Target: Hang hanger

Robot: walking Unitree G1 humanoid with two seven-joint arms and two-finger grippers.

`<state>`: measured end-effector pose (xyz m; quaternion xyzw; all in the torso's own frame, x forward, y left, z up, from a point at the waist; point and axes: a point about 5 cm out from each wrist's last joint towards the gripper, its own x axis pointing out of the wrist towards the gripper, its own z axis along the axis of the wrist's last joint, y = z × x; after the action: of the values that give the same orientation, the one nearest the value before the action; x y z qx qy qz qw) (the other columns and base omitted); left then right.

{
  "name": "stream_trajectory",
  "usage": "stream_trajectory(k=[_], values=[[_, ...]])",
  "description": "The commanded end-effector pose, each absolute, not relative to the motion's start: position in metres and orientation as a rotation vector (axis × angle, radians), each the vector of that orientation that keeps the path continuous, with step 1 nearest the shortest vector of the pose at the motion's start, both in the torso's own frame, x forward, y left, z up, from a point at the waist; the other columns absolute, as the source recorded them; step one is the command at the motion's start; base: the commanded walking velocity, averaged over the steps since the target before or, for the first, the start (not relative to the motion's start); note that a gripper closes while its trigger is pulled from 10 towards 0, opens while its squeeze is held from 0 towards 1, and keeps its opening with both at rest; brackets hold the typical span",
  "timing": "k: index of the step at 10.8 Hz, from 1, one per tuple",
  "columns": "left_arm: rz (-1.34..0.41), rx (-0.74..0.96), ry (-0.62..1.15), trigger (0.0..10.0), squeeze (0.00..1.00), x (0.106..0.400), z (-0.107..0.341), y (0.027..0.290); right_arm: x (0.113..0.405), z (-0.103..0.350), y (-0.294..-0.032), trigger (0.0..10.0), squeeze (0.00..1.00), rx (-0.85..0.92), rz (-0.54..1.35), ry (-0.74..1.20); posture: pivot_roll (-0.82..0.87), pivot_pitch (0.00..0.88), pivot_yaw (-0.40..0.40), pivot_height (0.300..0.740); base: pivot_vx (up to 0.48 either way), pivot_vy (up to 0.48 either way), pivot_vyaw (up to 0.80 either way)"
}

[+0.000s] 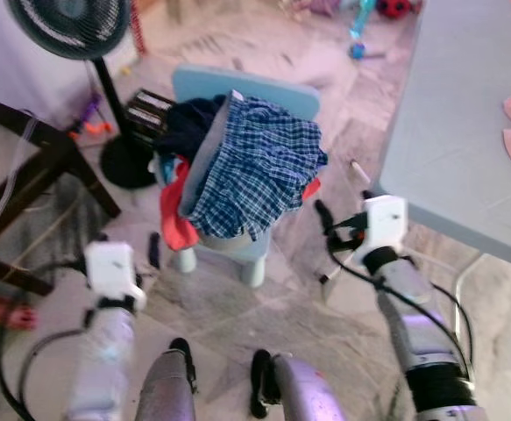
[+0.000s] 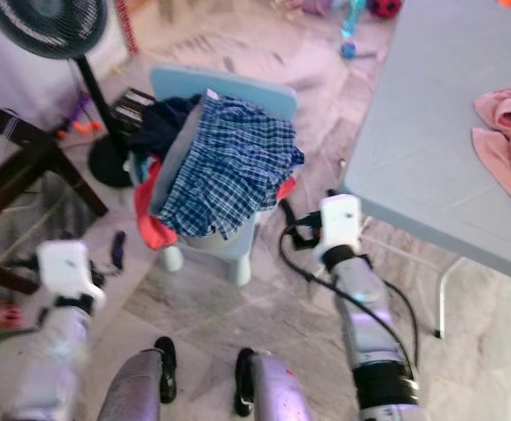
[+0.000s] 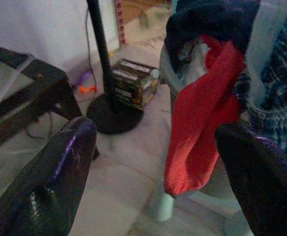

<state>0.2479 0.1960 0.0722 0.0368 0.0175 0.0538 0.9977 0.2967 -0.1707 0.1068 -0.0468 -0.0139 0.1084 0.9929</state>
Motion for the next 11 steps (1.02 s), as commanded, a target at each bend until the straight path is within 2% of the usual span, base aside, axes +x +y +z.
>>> stream_trajectory(k=[1,3,5,8,9,10,11], values=[[0.064,0.023,0.12,10.0,0.0,0.242,0.058,0.198,0.295,0.105,-0.177,10.0,0.0,-0.093,0.204,-0.008,0.02,0.307,-0.13,0.74,0.0,0.0,0.0],[-0.024,-0.025,0.167,10.0,0.0,0.244,0.051,0.195,0.293,0.11,-0.177,10.0,0.0,-0.108,0.218,-0.02,-0.01,0.316,-0.152,0.74,0.0,0.0,0.0],[-0.127,0.007,0.162,10.0,0.0,0.258,0.05,0.187,0.29,0.116,-0.177,10.0,0.0,-0.137,0.244,-0.033,-0.06,0.329,-0.174,0.74,0.0,0.0,0.0],[-0.103,0.066,0.073,10.0,0.0,0.275,0.06,0.189,0.283,0.119,-0.184,10.0,0.0,-0.161,0.244,-0.025,-0.1,0.342,-0.196,0.74,0.0,0.0,0.0],[-0.124,0.062,0.057,10.0,0.57,0.279,0.059,0.185,0.283,0.122,-0.182,10.0,0.0,-0.172,0.256,-0.027,-0.11,0.344,-0.202,0.74,0.0,0.0,0.0],[-0.138,0.056,0.052,10.0,1.0,0.282,0.059,0.182,0.282,0.123,-0.182,10.0,0.0,-0.18,0.262,-0.028,-0.11,0.344,-0.204,0.74,0.0,0.0,0.0],[-0.168,0.054,0.043,10.0,1.0,0.286,0.06,0.176,0.282,0.124,-0.182,10.0,0.0,-0.187,0.263,-0.028,-0.11,0.344,-0.204,0.74,0.0,0.0,0.0]])
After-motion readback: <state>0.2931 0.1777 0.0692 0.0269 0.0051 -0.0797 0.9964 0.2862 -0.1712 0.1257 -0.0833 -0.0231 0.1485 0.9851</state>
